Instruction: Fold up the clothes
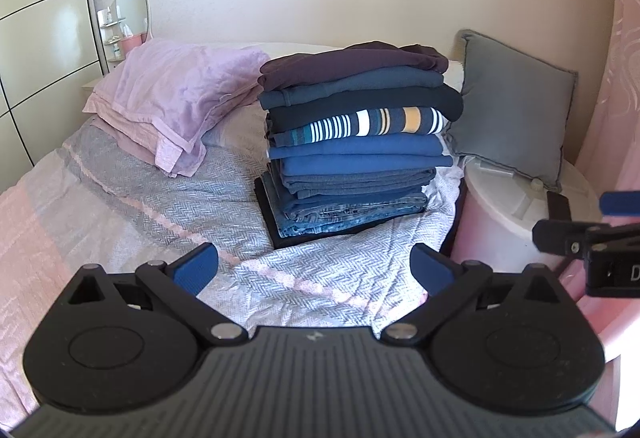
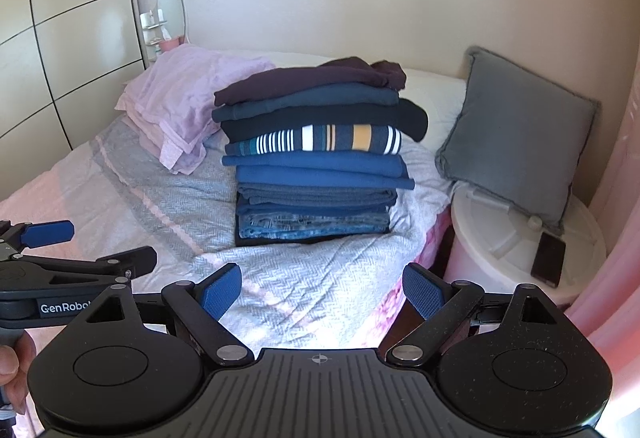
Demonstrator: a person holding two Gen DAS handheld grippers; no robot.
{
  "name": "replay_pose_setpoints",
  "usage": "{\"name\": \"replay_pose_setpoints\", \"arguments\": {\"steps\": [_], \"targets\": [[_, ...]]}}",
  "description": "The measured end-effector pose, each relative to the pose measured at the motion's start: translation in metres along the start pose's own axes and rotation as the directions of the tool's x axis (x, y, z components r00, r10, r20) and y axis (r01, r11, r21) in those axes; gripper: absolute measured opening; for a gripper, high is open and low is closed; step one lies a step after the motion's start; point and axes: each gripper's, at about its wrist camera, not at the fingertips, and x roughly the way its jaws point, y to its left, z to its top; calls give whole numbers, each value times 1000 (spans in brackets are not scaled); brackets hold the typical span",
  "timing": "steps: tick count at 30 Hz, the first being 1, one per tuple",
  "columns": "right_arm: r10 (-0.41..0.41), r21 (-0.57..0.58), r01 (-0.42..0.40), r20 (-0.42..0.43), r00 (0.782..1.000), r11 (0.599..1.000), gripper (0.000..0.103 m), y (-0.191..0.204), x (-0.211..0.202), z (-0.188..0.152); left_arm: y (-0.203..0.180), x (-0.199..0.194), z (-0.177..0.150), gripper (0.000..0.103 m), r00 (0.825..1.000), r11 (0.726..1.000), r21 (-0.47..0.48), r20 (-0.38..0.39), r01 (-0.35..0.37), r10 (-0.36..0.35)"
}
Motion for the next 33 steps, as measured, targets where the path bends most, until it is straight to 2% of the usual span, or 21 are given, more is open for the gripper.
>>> {"name": "replay_pose_setpoints", "arguments": {"steps": [10,33], "targets": [[44,-34,-44,9,999,998,90,-18,35,22,-11,27,20,101,998,998,-15,6,-67,67],[111,-42,-113,-34,993,993,90,-58,83,41,-42,68,43,101,994,994,-4,-25,-105,105]]}}
